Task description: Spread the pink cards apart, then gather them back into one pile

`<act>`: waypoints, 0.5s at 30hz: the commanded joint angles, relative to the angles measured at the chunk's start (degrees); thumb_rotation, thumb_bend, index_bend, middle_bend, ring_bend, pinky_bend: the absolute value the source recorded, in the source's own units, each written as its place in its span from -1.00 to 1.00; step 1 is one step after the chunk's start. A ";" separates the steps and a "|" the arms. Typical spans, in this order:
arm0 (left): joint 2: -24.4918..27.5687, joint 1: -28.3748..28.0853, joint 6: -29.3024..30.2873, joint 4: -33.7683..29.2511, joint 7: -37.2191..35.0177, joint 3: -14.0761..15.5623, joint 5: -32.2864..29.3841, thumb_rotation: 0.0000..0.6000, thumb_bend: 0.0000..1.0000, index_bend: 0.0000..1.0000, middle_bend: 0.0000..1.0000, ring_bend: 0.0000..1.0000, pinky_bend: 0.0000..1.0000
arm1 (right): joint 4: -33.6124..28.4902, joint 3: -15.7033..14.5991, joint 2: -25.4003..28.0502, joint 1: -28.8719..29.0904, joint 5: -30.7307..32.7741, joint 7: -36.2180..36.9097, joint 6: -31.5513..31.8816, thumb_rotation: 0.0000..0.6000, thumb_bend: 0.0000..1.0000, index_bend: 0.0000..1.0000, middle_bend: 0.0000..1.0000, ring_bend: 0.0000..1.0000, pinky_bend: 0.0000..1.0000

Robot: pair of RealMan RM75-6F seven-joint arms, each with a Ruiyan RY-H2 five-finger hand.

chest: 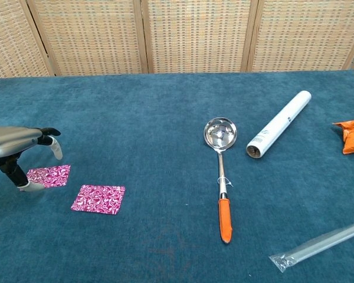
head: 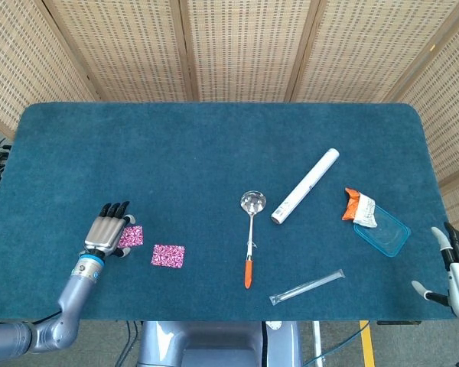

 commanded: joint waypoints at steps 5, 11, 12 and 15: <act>-0.57 0.07 0.17 0.52 0.63 -0.32 -0.56 0.89 -0.47 -0.41 -1.00 -1.00 -1.00 | 0.06 -0.05 0.03 -0.11 0.03 0.15 0.10 1.00 -1.00 -0.91 -0.99 -1.00 -1.00; -0.74 0.26 -0.08 0.83 0.92 -0.34 -1.19 0.88 -0.48 -0.41 -1.00 -1.00 -1.00 | 0.12 -0.09 0.05 -0.13 -0.07 0.28 0.14 1.00 -1.00 -0.91 -0.99 -1.00 -1.00; -0.79 0.29 -0.15 0.90 0.93 -0.35 -1.31 0.89 -0.48 -0.41 -1.00 -1.00 -1.00 | 0.13 -0.10 0.06 -0.14 -0.08 0.28 0.14 1.00 -1.00 -0.91 -0.99 -1.00 -1.00; -0.95 0.30 -0.40 1.23 1.05 -0.41 -1.68 0.88 -0.48 -0.41 -1.00 -1.00 -1.00 | 0.07 -0.09 0.09 -0.14 -0.07 0.25 0.15 1.00 -1.00 -0.91 -0.99 -1.00 -1.00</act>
